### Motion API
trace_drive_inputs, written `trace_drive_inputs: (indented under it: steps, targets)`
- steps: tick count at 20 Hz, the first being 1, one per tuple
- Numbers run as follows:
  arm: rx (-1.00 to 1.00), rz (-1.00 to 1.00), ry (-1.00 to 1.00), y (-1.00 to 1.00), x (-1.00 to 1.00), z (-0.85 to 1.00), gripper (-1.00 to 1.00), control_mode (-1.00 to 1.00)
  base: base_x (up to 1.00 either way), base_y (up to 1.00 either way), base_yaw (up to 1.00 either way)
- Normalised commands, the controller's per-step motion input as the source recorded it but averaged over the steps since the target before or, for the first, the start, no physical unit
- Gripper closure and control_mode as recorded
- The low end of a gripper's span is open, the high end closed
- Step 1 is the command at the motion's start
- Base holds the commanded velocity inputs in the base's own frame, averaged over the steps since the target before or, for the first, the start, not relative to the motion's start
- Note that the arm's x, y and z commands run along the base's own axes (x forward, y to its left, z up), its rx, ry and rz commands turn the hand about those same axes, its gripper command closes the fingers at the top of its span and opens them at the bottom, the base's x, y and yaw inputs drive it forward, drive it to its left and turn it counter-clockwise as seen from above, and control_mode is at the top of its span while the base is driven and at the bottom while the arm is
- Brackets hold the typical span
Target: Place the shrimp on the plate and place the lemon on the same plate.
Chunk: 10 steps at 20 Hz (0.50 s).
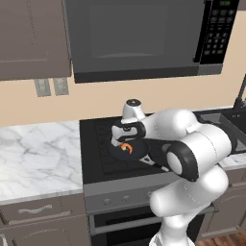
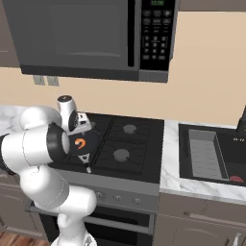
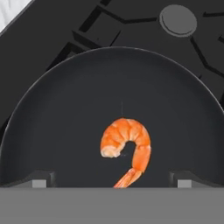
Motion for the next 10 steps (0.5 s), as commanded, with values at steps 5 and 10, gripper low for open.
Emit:
trace_drive_inputs:
  steps: [5, 10]
  targets:
    - [0.0, -0.01, 0.0, 0.04, 0.05, -0.18, -1.0, -1.0, 0.0, 0.0, 0.0]
    - [0.0, 0.0, 0.0, 0.0, 0.11, -0.18, -1.0, -1.0, 0.0, 0.0, 0.0]
